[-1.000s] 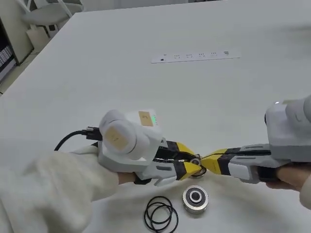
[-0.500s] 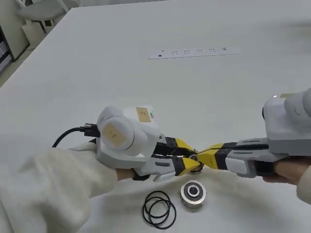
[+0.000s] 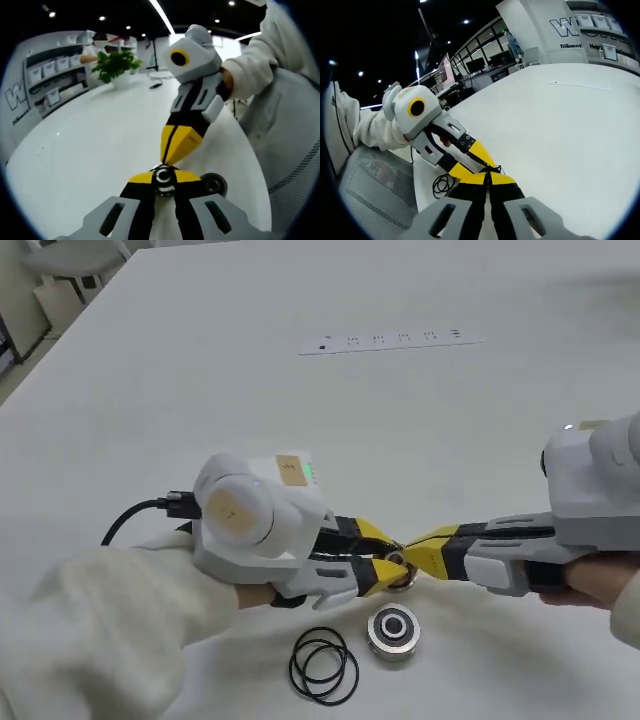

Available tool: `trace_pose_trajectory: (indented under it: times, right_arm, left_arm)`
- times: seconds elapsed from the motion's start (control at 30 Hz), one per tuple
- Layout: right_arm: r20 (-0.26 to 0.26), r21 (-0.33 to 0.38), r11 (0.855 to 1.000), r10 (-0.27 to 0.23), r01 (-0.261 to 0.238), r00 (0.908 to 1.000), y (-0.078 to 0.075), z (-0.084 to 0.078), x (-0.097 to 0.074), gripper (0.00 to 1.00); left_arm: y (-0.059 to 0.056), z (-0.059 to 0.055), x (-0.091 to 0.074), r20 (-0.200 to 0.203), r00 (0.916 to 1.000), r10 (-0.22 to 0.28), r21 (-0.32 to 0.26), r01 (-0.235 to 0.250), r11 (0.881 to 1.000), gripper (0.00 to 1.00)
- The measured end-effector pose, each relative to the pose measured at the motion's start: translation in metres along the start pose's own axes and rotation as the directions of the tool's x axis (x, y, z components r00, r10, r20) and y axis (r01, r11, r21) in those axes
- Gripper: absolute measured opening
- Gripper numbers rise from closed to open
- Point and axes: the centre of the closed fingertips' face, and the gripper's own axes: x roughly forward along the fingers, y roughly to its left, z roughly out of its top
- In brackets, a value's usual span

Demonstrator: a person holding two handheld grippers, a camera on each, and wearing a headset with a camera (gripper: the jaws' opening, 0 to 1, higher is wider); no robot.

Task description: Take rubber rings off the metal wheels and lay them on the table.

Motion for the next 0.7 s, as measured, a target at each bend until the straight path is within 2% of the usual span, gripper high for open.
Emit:
trace_pose_trajectory:
  times: [0.17, 0.37, 0.47, 0.5, 0.7]
  right_arm:
    - [-0.006, -0.004, 1.000, -0.018, 0.018, 0.9998, -0.005, -0.002, -0.001, 0.00]
    - [0.001, 0.000, 1.000, -0.009, 0.009, 1.0000, -0.002, 0.000, -0.001, 0.00]
    - [0.029, 0.025, 0.999, 0.038, -0.039, 0.9988, 0.009, 0.007, -0.001, 0.00]
    - [0.050, 0.033, 0.999, 0.038, -0.040, 0.9980, 0.009, 0.011, -0.001, 0.00]
    - [0.034, 0.051, 0.999, 0.016, -0.018, 0.9993, 0.001, 0.009, -0.002, 0.00]
  left_arm:
    - [0.001, -0.002, -0.005, -0.032, 0.9994, 0.013, -0.001, -0.013, 1.000, 0.15]
    - [0.000, -0.003, -0.005, -0.031, 0.9995, 0.007, -0.007, -0.007, 1.000, 0.14]
    - [0.000, -0.003, -0.005, -0.029, 0.9995, 0.011, 0.001, -0.010, 1.000, 0.14]
    - [0.000, -0.003, -0.005, -0.028, 0.9995, 0.010, 0.000, -0.010, 1.000, 0.14]
    - [0.000, -0.003, -0.006, -0.038, 0.9992, 0.011, 0.001, -0.011, 1.000, 0.14]
